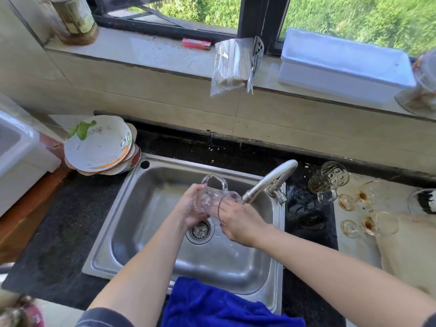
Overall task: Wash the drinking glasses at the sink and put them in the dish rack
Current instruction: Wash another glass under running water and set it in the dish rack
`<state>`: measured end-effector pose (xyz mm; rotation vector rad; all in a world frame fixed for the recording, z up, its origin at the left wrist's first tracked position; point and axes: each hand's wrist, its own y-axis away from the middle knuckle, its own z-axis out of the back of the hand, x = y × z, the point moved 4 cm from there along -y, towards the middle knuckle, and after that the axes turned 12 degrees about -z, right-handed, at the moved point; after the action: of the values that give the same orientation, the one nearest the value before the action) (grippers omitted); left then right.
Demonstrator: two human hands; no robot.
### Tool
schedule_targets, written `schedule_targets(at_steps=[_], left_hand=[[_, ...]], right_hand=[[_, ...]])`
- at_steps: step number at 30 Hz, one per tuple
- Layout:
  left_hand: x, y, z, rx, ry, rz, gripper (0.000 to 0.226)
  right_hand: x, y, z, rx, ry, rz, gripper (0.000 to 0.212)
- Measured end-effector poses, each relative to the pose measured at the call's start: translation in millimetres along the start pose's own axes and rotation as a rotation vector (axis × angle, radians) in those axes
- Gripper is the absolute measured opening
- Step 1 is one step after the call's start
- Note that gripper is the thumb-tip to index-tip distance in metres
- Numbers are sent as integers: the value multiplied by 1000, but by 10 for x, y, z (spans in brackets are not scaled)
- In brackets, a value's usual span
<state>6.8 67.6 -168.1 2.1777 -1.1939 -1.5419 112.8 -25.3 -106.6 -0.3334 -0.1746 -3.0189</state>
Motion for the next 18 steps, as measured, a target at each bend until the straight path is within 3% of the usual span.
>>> schedule_targets(at_steps=[5,9,12,14,16,18], left_hand=[[-118,10,124,-80,-110,41,21],[-68,13,13,-39,-113,73,38],[-5,40,27,-31,99,28,54],[-20,72,-31,-39,163,-36,55],[-96,59,-13,-103,121,-59,49],[-159,43,124,-172,50,-38,38]], right_hand=[[-152,204,68,-65,-36,120,50],[-44,-58,38,-51,-83,-75,25],[-48,-136,51,13,-362,-298,38],[23,-161,45,-4,-518,-380,33],[94,-112,29,26,-531,-318,32],[25,81,2,17,-375,-124,32]])
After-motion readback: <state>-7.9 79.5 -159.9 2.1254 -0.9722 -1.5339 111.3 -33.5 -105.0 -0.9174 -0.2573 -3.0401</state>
